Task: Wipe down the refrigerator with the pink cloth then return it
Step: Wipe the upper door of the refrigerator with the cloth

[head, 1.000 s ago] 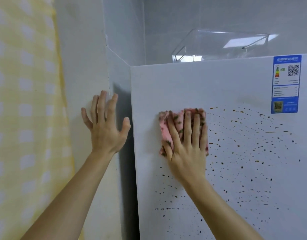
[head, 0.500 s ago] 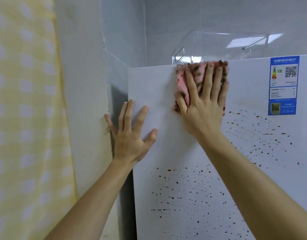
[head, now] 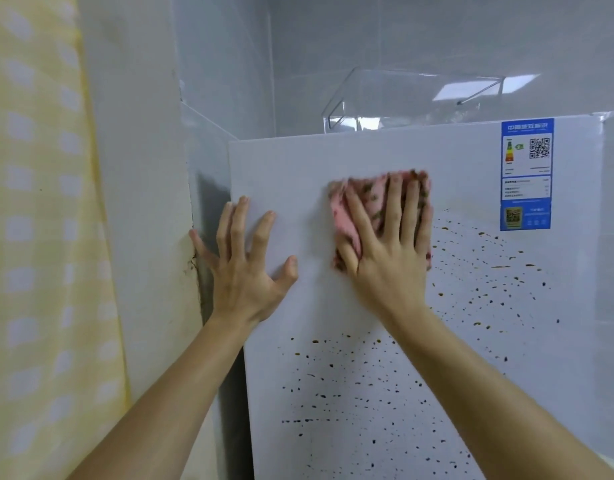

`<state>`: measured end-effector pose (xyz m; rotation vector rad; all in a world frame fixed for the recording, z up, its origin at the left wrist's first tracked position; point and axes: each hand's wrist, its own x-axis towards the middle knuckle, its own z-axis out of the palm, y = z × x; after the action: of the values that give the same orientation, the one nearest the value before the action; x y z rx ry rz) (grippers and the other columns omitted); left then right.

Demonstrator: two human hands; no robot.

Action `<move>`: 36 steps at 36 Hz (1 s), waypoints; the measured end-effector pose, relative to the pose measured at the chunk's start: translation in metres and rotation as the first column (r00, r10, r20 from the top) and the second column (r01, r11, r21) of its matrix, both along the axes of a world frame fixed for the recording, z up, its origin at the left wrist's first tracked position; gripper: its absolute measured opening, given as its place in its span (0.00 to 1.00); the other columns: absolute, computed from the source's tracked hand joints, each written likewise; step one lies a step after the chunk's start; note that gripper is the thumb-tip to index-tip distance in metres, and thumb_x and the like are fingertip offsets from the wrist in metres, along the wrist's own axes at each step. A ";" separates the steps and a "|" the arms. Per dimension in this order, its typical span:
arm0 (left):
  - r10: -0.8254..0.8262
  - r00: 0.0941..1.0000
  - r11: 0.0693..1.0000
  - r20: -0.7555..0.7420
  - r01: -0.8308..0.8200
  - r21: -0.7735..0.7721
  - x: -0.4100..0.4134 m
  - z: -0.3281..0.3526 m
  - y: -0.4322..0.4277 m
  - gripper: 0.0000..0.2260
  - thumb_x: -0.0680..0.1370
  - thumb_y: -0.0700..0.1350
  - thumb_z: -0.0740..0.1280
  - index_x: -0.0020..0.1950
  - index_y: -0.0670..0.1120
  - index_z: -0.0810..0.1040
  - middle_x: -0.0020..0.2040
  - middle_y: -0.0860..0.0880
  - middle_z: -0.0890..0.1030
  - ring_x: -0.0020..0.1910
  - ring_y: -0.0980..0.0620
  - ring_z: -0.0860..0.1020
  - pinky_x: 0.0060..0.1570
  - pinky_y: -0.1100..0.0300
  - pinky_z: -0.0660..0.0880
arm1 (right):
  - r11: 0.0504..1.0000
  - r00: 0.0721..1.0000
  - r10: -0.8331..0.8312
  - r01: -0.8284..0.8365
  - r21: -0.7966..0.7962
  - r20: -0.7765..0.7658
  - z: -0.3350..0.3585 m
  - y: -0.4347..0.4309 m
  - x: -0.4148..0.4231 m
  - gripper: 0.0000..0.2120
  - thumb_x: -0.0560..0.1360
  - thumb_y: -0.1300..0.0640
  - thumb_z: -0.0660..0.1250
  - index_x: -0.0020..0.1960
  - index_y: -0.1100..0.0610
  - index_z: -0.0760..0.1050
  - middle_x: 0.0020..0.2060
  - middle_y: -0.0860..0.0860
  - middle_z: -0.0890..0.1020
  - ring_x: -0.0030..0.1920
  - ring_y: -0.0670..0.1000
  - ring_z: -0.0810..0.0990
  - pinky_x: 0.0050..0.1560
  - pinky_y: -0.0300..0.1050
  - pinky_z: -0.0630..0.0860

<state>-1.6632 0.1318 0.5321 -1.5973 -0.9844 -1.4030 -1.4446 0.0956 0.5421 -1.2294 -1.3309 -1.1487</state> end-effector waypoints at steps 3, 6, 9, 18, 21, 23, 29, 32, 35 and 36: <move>-0.021 1.000 1.000 -0.015 0.021 0.005 0.009 0.006 -0.003 0.34 0.76 0.60 0.64 0.79 0.51 0.62 0.84 0.42 0.59 0.84 0.41 0.54 0.76 0.25 0.43 | 1.000 0.998 -0.006 0.007 0.024 -0.069 0.045 0.005 -0.002 0.29 0.86 0.37 0.46 0.85 0.44 0.54 0.83 0.63 0.53 0.83 0.66 0.50 0.82 0.67 0.48; -0.027 0.998 0.999 -0.050 0.028 0.031 0.015 0.007 -0.003 0.34 0.76 0.58 0.65 0.81 0.50 0.64 0.84 0.41 0.60 0.84 0.39 0.55 0.79 0.29 0.46 | 1.000 0.996 -0.005 0.006 0.011 -0.085 0.055 0.005 -0.001 0.28 0.87 0.37 0.45 0.85 0.44 0.52 0.84 0.62 0.52 0.84 0.65 0.49 0.83 0.66 0.45; -0.036 0.998 0.998 -0.055 0.038 0.040 0.019 0.005 -0.001 0.32 0.78 0.58 0.65 0.80 0.47 0.68 0.83 0.40 0.61 0.83 0.37 0.56 0.81 0.34 0.52 | 1.000 0.999 -0.003 0.003 0.002 -0.040 0.030 -0.001 0.002 0.28 0.87 0.38 0.47 0.85 0.45 0.53 0.84 0.62 0.52 0.84 0.65 0.48 0.83 0.65 0.47; -0.038 0.999 0.996 -0.033 0.040 0.081 0.024 0.003 0.002 0.31 0.79 0.57 0.64 0.80 0.44 0.68 0.82 0.37 0.62 0.83 0.35 0.58 0.80 0.33 0.53 | 0.996 0.996 0.046 -0.041 -0.079 0.071 -0.061 -0.012 0.029 0.29 0.85 0.39 0.58 0.84 0.46 0.59 0.84 0.61 0.54 0.84 0.64 0.50 0.82 0.67 0.53; -0.034 0.999 0.996 -0.022 0.036 0.079 0.024 0.003 0.001 0.31 0.79 0.57 0.64 0.80 0.44 0.69 0.82 0.37 0.62 0.83 0.35 0.58 0.81 0.36 0.53 | 0.997 0.999 0.049 -0.048 -0.055 0.021 -0.051 -0.009 0.024 0.29 0.85 0.38 0.55 0.84 0.46 0.59 0.84 0.61 0.53 0.84 0.63 0.50 0.82 0.66 0.52; -0.038 0.999 0.996 -0.013 0.039 0.079 0.025 0.002 0.001 0.31 0.79 0.57 0.64 0.80 0.44 0.69 0.82 0.37 0.62 0.83 0.36 0.58 0.81 0.36 0.54 | 0.999 0.999 0.030 -0.031 -0.013 -0.030 -0.035 -0.006 0.023 0.29 0.86 0.38 0.54 0.84 0.46 0.58 0.84 0.62 0.54 0.84 0.64 0.51 0.82 0.66 0.51; -0.044 0.999 0.993 -0.006 0.044 0.108 0.027 0.001 0.002 0.30 0.80 0.56 0.63 0.79 0.42 0.70 0.82 0.37 0.63 0.82 0.35 0.60 0.80 0.36 0.57 | 0.999 0.983 -0.011 0.018 0.036 -0.182 0.039 0.004 0.027 0.29 0.86 0.38 0.47 0.85 0.45 0.52 0.83 0.64 0.52 0.84 0.65 0.49 0.82 0.66 0.48; -0.044 0.999 0.991 0.000 0.044 0.127 0.029 0.001 0.003 0.30 0.80 0.56 0.63 0.78 0.42 0.71 0.81 0.37 0.64 0.82 0.35 0.60 0.79 0.36 0.58 | 0.998 0.973 -0.010 0.024 0.059 -0.231 0.042 0.004 0.022 0.29 0.86 0.39 0.47 0.85 0.46 0.53 0.83 0.64 0.52 0.84 0.66 0.49 0.82 0.66 0.49; -0.055 0.998 0.989 0.002 0.054 0.137 0.030 0.001 0.003 0.29 0.79 0.55 0.64 0.78 0.42 0.73 0.81 0.37 0.64 0.82 0.35 0.61 0.79 0.35 0.58 | 0.999 0.984 -0.028 0.036 0.039 -0.175 0.016 -0.001 0.023 0.29 0.87 0.38 0.46 0.85 0.47 0.53 0.83 0.64 0.52 0.84 0.65 0.49 0.82 0.66 0.49; -0.057 0.998 0.989 0.000 0.056 0.140 0.030 0.000 0.003 0.28 0.79 0.55 0.64 0.77 0.43 0.73 0.81 0.37 0.65 0.82 0.35 0.61 0.79 0.35 0.58 | 0.999 0.988 -0.032 0.036 0.028 -0.150 0.000 -0.002 0.024 0.29 0.87 0.38 0.47 0.85 0.47 0.54 0.83 0.64 0.52 0.84 0.65 0.49 0.82 0.66 0.49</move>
<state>-1.6329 0.1349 0.5322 -1.5291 -0.8296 -1.4808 -1.4207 0.0931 0.5419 -1.2946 -1.1809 -1.0748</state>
